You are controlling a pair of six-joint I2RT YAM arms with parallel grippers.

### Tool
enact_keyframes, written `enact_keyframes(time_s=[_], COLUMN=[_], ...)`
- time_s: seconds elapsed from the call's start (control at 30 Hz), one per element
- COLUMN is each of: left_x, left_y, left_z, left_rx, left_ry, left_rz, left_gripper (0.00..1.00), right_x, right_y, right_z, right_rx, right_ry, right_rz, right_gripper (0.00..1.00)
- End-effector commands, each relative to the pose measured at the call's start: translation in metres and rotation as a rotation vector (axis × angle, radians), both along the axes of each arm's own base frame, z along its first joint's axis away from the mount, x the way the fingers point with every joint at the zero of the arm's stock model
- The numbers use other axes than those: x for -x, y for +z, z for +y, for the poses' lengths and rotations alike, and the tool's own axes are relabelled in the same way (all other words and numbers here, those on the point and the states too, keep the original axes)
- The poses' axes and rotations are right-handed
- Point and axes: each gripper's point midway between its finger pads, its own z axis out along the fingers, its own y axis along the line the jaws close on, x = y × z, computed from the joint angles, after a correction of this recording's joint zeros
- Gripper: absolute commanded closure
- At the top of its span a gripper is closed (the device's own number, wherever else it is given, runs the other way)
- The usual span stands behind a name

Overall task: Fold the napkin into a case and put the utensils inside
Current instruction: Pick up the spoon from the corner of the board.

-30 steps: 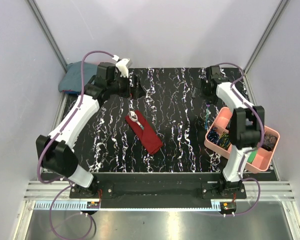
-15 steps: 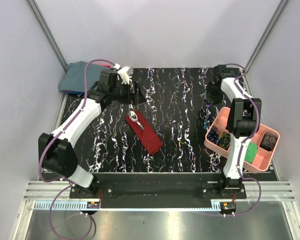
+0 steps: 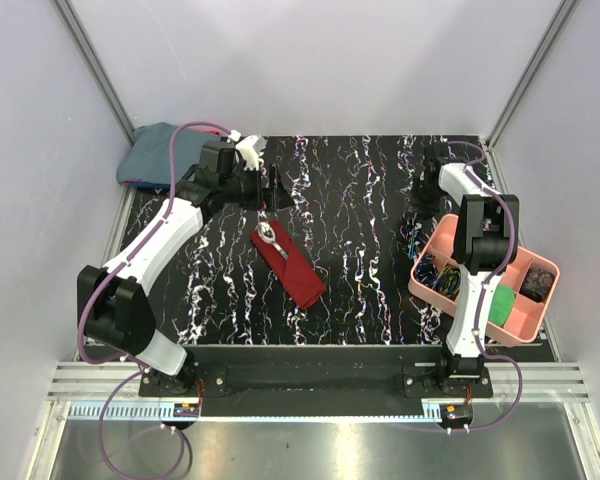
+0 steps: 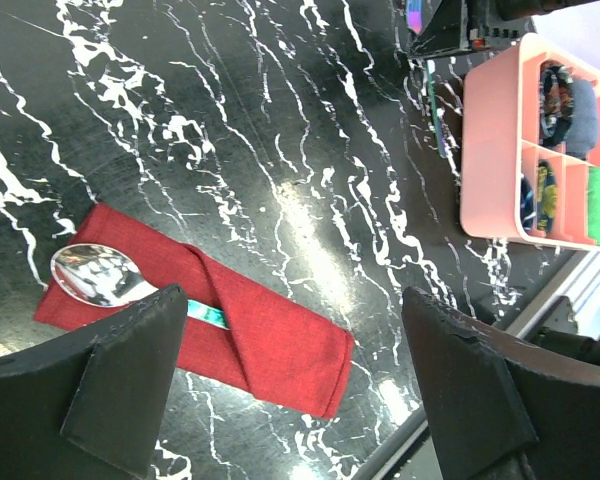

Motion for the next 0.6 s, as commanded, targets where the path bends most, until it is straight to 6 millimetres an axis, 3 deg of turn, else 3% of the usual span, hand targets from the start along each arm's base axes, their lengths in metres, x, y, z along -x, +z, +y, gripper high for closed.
enact_keyframes(time_s=[0.0,0.07,0.1,0.2,0.27,0.37,0.47,0.57], left_x=[0.002,0.004,0.005,0.008,0.012,0.013,0.011,0.008], left_y=[0.018,0.011,0.01,0.008,0.004,-0.001,-0.005,-0.006], left_z=[-0.01,-0.015,-0.017,-0.028,-0.034,-0.032,-0.025,-0.021], left_rx=[0.068,0.09,0.102,0.172,0.2,0.214,0.209,0.204], left_ry=[-0.035,-0.051,-0.057,-0.094,-0.132,-0.133,-0.124,-0.125], left_rz=[-0.028,0.016,0.029,0.076,0.115,0.145,0.148,0.132], left_gripper=[0.09,0.07,0.06,0.01,0.01,0.02,0.11,0.12], right_x=[0.008,0.005,0.004,0.002,-0.001,0.008,0.031,0.056], right_y=[-0.013,-0.009,-0.007,0.01,0.034,0.064,0.088,0.111], right_z=[0.014,0.017,0.028,0.061,0.082,0.116,0.149,0.184], right_rx=[-0.069,-0.077,-0.081,-0.09,-0.092,-0.12,-0.143,-0.175], right_ry=[0.024,0.037,0.063,0.161,0.238,0.347,0.467,0.607], right_rz=[0.019,-0.001,-0.009,-0.072,-0.15,-0.226,-0.281,-0.324], right_gripper=[0.77,0.87,0.94,1.0,1.0,1.0,1.0,1.0])
